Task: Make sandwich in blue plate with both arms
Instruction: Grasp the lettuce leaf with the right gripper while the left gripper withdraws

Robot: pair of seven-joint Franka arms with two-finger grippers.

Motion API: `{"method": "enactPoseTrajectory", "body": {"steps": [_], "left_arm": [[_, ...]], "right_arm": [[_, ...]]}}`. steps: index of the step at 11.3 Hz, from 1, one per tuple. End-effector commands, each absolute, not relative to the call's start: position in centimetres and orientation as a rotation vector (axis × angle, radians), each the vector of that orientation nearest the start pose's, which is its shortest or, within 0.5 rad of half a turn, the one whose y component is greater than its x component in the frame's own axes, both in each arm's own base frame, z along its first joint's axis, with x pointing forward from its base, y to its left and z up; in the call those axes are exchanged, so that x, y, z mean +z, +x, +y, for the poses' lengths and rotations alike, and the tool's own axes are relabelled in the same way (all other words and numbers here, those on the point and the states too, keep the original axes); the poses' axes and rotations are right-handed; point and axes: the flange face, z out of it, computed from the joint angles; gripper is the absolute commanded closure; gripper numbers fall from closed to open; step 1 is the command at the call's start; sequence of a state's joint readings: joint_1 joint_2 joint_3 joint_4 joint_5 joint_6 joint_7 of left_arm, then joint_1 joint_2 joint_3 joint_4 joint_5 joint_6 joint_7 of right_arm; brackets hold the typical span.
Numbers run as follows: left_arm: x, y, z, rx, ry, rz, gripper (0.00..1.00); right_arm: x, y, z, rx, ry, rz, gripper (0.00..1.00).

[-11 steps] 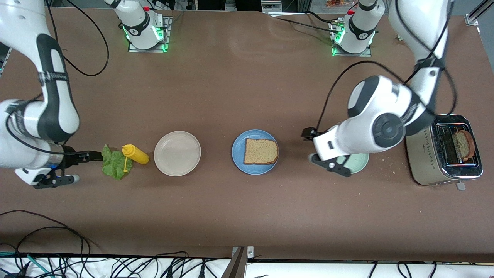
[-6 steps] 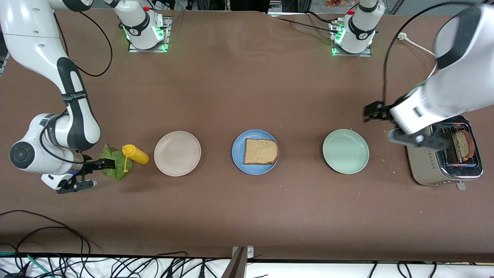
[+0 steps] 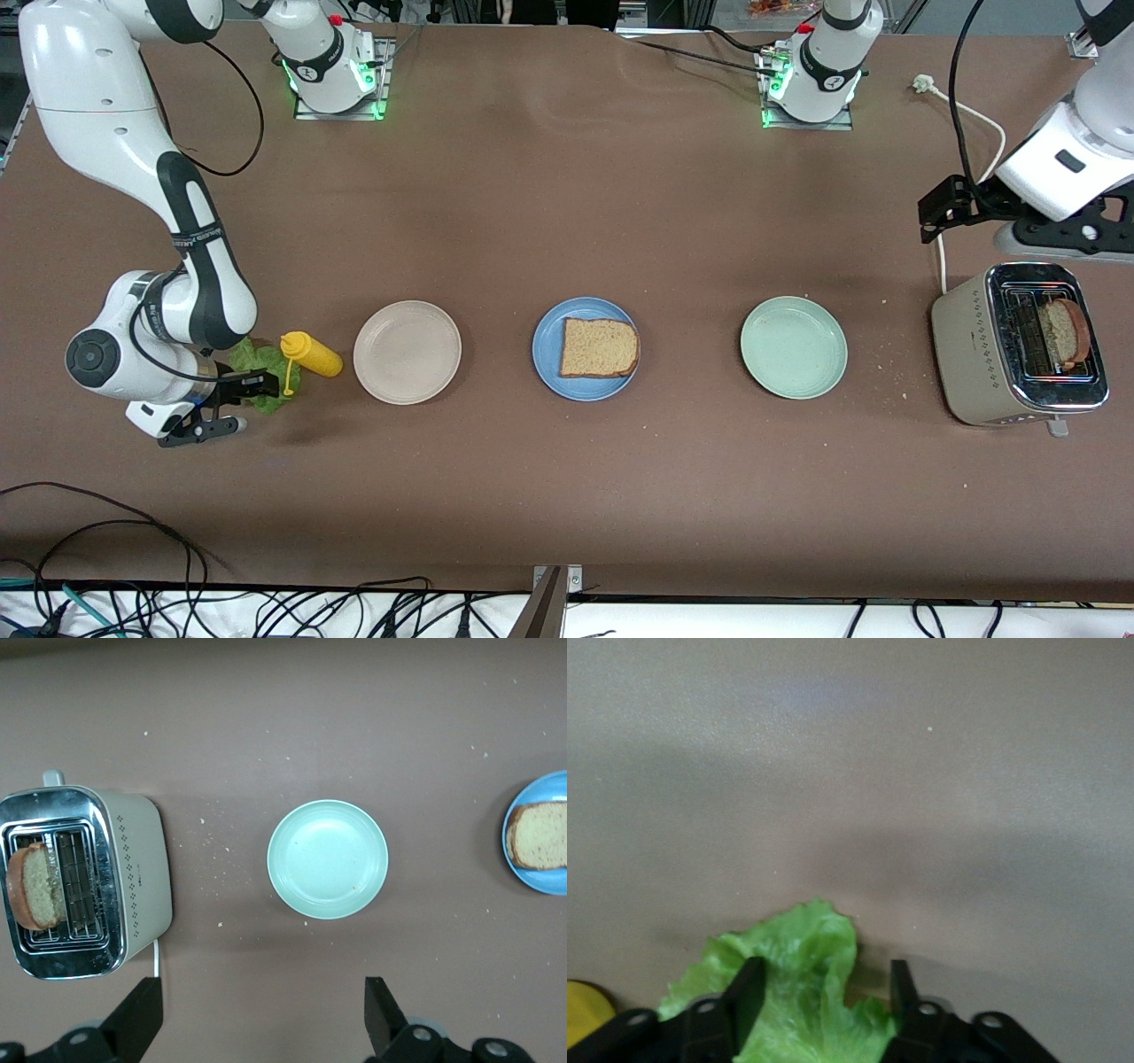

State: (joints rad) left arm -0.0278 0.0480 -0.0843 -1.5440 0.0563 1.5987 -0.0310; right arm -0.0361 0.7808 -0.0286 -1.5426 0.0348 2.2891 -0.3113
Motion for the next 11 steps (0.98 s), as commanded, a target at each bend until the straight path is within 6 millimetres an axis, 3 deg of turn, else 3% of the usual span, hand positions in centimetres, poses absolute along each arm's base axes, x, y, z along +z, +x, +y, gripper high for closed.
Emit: {"method": "enactPoseTrajectory", "body": {"steps": [1,2,6,11], "left_arm": [[61.0,55.2,-1.8,-0.071,-3.202,0.061,0.00],[61.6,54.8,-1.6,-0.087,-3.186,0.215,0.00],[61.3,54.7,0.5,0.022,-3.189,0.199,0.00],[61.2,54.4,0.8,0.080,-3.193,0.199,0.00]], "right_arm": [[18.7,70.0,-4.3,0.038,-3.091,-0.466,0.90],[18.8,70.0,-4.2,0.036,-3.085,-0.504,1.00],[23.2,69.1,-4.1,-0.006,-3.080,-0.547,1.00],[30.4,67.3,-3.3,0.059,-3.055,-0.557,1.00]]}}
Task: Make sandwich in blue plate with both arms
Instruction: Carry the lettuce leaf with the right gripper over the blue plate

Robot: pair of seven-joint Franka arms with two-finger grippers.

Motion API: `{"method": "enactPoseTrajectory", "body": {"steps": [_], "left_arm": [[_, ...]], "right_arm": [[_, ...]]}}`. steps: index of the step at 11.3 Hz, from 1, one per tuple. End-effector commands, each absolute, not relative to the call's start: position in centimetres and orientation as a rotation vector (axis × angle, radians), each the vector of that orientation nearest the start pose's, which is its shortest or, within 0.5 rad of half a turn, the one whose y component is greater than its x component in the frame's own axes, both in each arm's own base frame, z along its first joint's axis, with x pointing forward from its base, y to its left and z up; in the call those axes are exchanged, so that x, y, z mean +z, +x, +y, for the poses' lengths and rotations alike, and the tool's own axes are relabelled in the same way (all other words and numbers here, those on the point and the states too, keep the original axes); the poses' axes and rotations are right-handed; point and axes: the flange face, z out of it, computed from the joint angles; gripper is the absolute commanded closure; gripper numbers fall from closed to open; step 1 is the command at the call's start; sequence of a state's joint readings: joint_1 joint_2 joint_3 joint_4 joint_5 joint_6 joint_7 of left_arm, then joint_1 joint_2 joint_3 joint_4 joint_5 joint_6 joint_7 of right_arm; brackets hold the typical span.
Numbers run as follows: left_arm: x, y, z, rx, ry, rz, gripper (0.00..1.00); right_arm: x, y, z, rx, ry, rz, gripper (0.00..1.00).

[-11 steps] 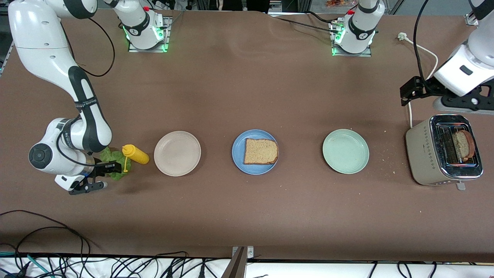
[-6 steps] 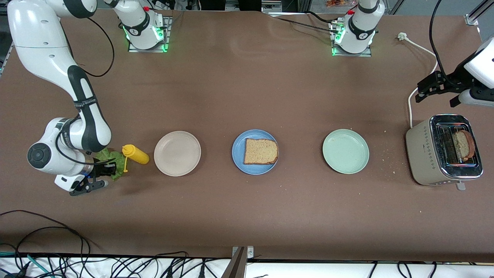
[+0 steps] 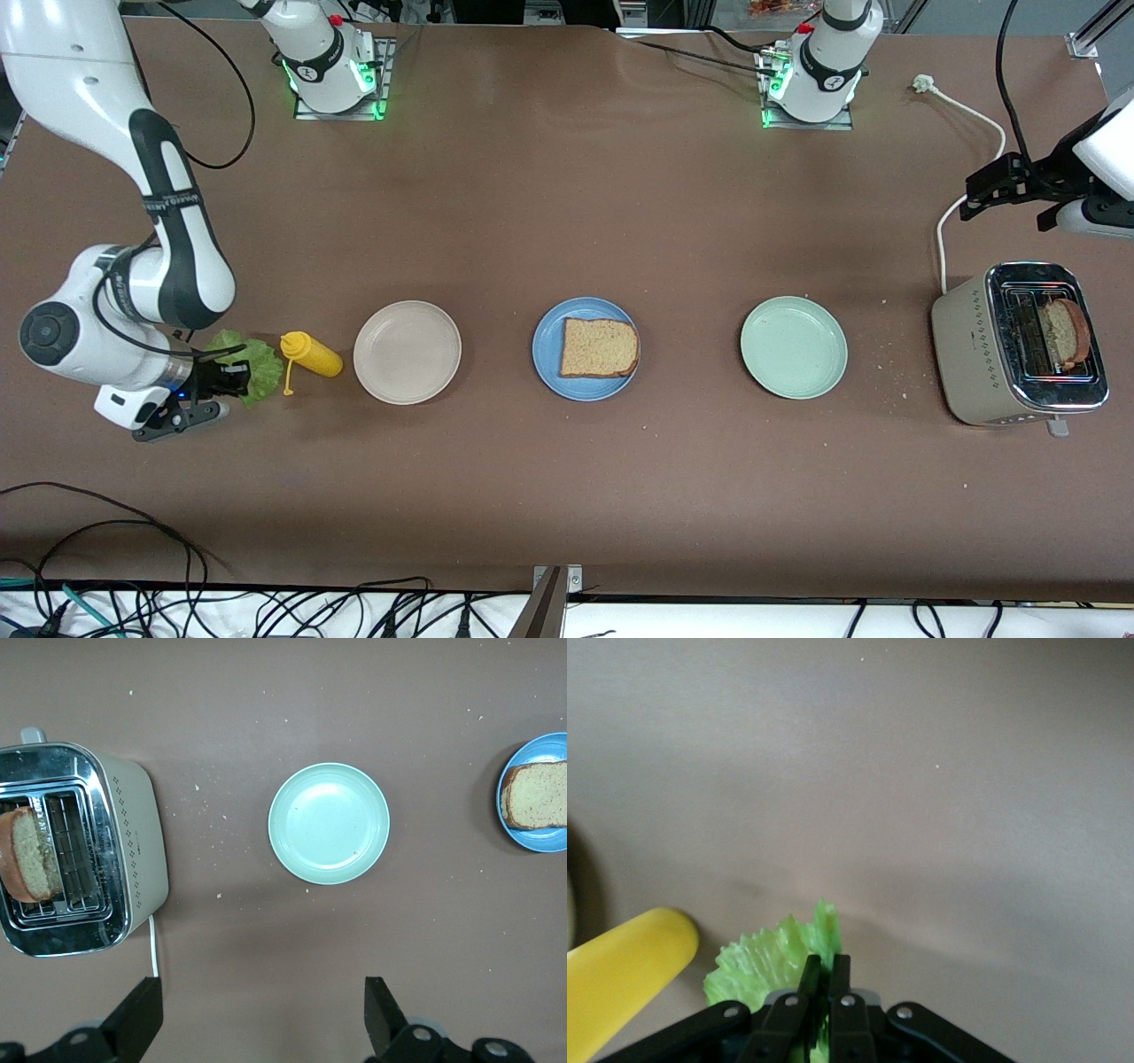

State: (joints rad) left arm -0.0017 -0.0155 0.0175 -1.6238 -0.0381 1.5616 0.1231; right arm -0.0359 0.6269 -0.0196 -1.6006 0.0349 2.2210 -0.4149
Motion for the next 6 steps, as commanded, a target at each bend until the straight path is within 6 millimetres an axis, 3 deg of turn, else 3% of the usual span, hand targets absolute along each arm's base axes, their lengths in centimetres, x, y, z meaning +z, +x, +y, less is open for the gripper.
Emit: {"method": "enactPoseTrajectory", "body": {"steps": [1,6], "left_arm": [[61.4,54.4,0.5,0.076,-3.193,0.201,0.00],[61.7,54.3,0.3,0.093,-3.191,0.212,0.00]], "right_arm": [[32.4,66.8,-3.3,0.078,-3.050,-0.558,1.00],[41.5,64.4,-2.8,0.090,-3.002,-0.526,1.00]]}}
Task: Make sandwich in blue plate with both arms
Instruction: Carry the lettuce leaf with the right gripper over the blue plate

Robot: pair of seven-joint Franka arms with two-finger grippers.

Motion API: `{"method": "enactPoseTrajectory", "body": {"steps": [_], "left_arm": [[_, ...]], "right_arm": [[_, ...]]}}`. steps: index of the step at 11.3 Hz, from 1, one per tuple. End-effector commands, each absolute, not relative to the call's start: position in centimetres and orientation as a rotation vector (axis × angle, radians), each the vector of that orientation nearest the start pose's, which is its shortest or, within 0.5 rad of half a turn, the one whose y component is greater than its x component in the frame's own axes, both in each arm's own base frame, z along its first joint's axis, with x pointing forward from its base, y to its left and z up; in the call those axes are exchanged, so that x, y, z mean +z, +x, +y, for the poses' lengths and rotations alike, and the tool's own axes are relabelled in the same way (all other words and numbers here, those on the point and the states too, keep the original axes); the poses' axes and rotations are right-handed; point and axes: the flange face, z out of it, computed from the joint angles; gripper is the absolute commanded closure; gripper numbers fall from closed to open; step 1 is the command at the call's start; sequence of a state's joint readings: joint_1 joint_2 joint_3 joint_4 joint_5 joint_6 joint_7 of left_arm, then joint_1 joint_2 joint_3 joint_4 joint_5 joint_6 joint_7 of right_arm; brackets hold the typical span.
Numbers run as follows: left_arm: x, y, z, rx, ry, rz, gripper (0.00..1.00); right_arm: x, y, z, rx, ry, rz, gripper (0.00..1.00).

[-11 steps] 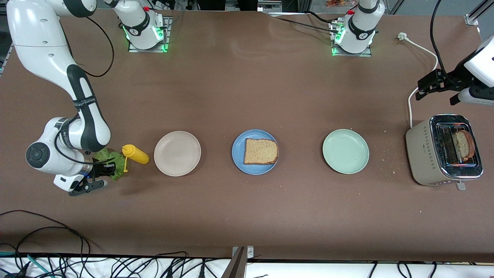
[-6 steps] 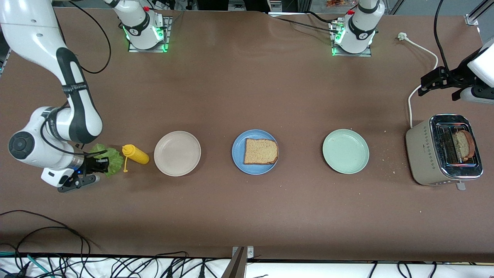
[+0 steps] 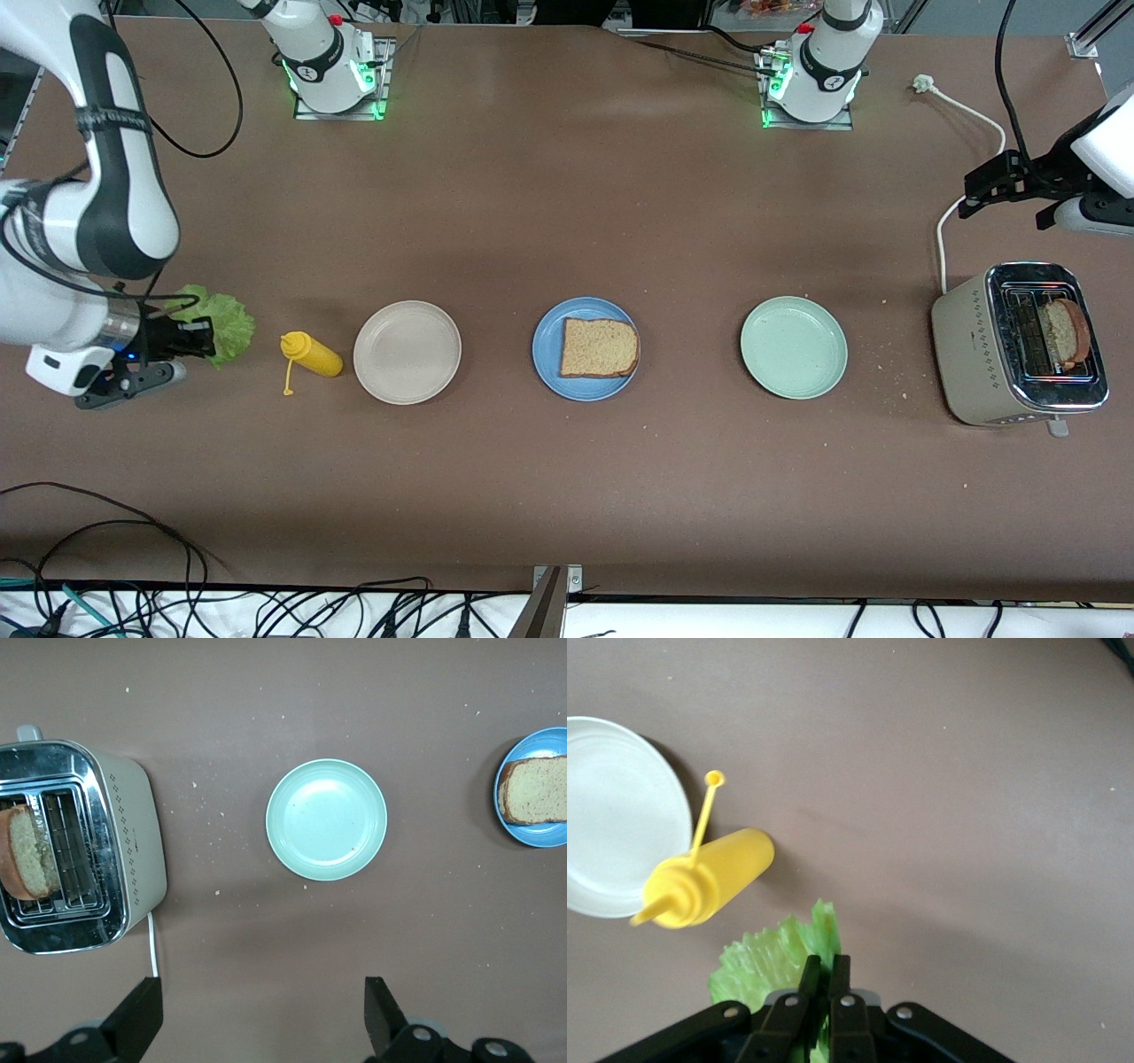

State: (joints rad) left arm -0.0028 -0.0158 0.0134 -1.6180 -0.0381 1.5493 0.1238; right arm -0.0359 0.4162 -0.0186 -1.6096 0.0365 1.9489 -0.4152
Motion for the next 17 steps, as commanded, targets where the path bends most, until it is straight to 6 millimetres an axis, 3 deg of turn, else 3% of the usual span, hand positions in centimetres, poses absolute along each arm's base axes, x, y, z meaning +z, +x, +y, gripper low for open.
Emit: {"method": "enactPoseTrajectory", "body": {"steps": [1,4,6,11,13,17], "left_arm": [[61.7,54.3,0.3,0.093,-3.192,0.213,0.00],[61.6,54.4,0.3,0.096,-3.191,0.210,0.00],[61.5,54.4,0.3,0.101,-3.191,0.210,0.00],[61.5,54.4,0.2,0.103,-3.192,0.210,0.00],[61.5,54.4,0.2,0.103,-3.192,0.213,0.00],[61.5,54.3,0.2,0.101,-3.192,0.213,0.00]], "right_arm": [[42.8,64.1,-2.5,0.083,-2.985,-0.508,1.00],[44.4,64.2,2.9,0.060,-2.988,-0.441,1.00],[44.4,64.5,6.8,0.064,-3.006,-0.386,1.00],[41.1,65.0,20.4,0.132,-3.008,-0.094,1.00],[39.4,64.4,24.2,0.151,-3.036,0.006,1.00],[38.6,63.3,33.6,0.094,-3.083,0.161,1.00]]}}
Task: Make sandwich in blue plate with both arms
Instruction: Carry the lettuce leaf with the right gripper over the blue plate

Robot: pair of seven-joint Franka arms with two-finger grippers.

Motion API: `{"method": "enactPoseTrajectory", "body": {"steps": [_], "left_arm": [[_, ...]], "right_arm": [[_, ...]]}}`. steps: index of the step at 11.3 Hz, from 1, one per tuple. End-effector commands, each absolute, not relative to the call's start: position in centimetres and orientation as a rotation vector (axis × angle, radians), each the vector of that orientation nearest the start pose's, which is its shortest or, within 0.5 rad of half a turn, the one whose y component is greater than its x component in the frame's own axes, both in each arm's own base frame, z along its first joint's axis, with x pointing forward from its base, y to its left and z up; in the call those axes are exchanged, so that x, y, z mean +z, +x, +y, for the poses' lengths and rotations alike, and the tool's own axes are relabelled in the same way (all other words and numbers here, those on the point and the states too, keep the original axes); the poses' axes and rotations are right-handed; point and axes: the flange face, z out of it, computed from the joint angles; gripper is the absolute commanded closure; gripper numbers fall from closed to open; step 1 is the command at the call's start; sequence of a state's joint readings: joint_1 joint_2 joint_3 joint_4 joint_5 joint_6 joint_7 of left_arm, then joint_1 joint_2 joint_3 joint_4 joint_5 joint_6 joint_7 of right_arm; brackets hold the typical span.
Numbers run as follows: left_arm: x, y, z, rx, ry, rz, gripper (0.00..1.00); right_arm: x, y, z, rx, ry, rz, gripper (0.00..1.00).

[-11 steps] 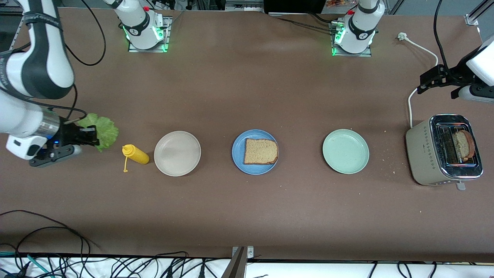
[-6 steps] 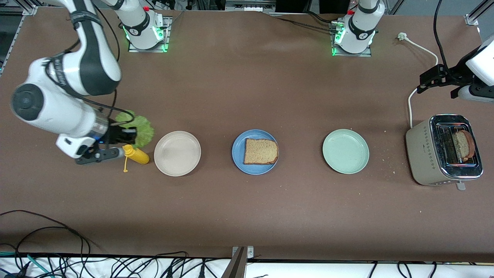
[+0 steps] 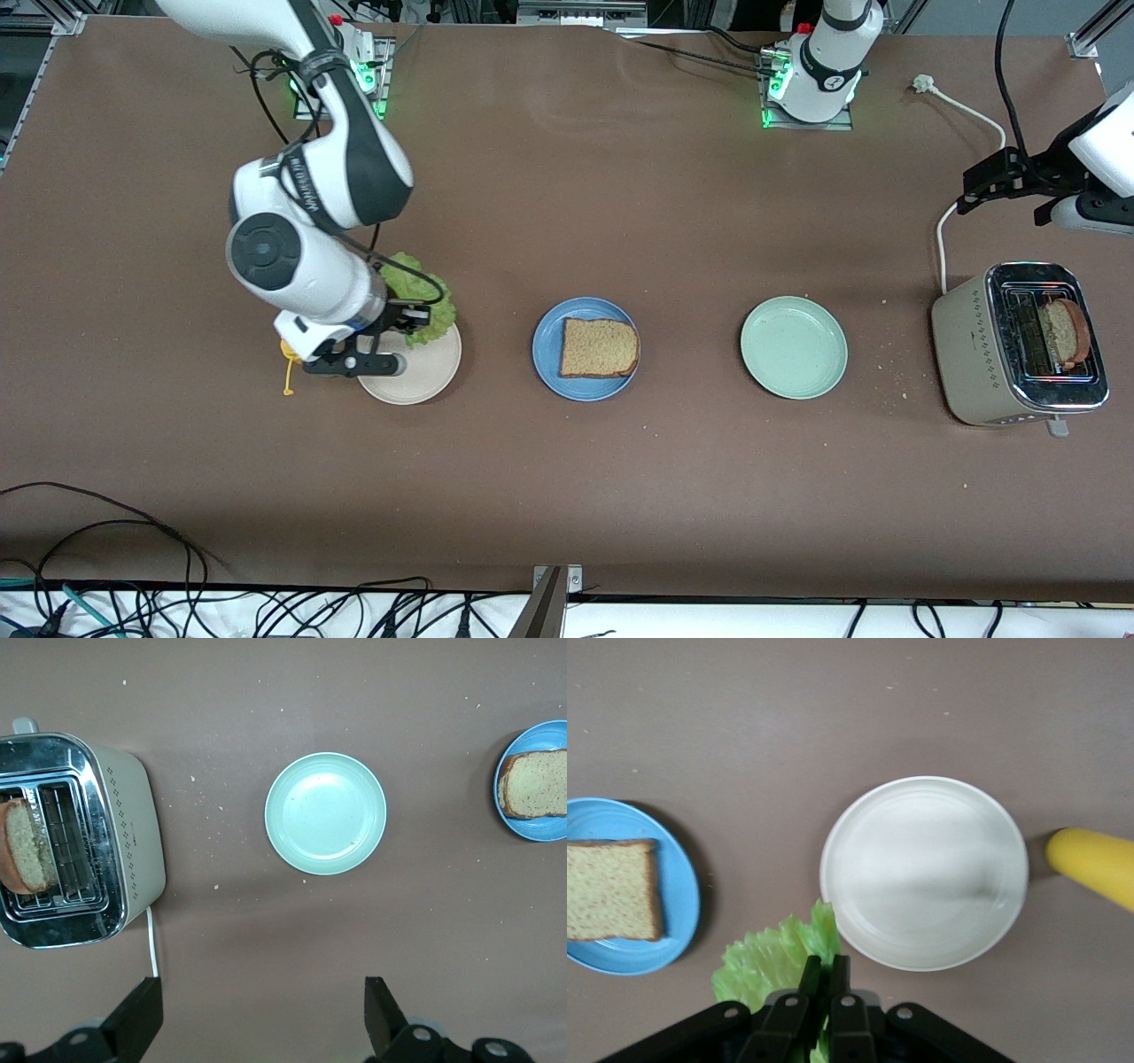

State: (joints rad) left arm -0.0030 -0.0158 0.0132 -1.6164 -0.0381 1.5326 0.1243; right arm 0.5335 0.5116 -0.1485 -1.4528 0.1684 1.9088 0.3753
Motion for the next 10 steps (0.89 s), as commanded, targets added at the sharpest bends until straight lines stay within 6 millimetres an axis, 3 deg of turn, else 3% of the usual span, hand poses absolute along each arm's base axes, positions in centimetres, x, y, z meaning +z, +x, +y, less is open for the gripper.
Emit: {"method": "enactPoseTrajectory", "body": {"steps": [1,6,10], "left_arm": [[61.5,54.4,0.2,0.103,-3.192,0.213,0.00],[61.5,54.4,0.1,0.103,-3.190,0.215,0.00],[61.5,54.3,0.0,0.106,-3.192,0.218,0.00]], "right_arm": [[37.8,62.9,36.0,0.093,-3.082,0.238,1.00],[35.3,61.6,44.7,0.060,-3.019,0.602,1.00],[32.2,59.7,50.1,0.024,-2.892,0.805,1.00]]}}
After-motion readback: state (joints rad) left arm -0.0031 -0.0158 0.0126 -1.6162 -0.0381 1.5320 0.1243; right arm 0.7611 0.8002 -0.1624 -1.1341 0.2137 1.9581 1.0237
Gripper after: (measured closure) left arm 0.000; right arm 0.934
